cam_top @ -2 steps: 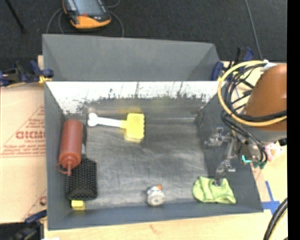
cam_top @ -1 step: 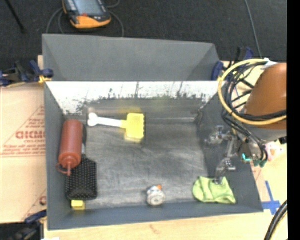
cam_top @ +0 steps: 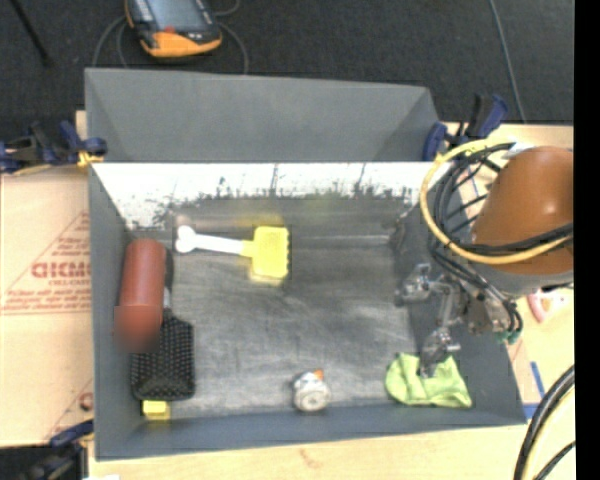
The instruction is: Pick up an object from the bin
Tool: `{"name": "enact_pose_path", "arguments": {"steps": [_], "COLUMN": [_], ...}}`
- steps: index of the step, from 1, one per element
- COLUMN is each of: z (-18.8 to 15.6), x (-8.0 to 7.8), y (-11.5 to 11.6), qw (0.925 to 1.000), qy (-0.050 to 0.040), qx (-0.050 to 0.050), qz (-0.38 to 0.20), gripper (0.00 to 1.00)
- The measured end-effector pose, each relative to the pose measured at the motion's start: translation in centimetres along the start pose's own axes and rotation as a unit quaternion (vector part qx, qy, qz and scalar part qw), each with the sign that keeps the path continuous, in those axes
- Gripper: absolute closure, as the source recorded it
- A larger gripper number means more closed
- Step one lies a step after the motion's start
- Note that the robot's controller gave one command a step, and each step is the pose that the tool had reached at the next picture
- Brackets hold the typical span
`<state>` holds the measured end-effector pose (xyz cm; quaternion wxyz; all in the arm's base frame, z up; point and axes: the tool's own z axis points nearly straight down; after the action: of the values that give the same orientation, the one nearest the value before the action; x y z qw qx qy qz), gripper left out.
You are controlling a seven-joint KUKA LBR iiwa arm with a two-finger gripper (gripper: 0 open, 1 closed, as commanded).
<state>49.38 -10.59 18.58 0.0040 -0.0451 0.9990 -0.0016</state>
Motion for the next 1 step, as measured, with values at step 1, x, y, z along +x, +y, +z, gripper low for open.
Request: {"name": "enact_pose_path", "arguments": {"steps": [1], "z": [3.72], "x": [-0.29], "y": [0.41], "qw": [0.9917], "qy": [0.0021], "qx": [-0.001], "qz": [-0.129], "gripper": [0.0]}}
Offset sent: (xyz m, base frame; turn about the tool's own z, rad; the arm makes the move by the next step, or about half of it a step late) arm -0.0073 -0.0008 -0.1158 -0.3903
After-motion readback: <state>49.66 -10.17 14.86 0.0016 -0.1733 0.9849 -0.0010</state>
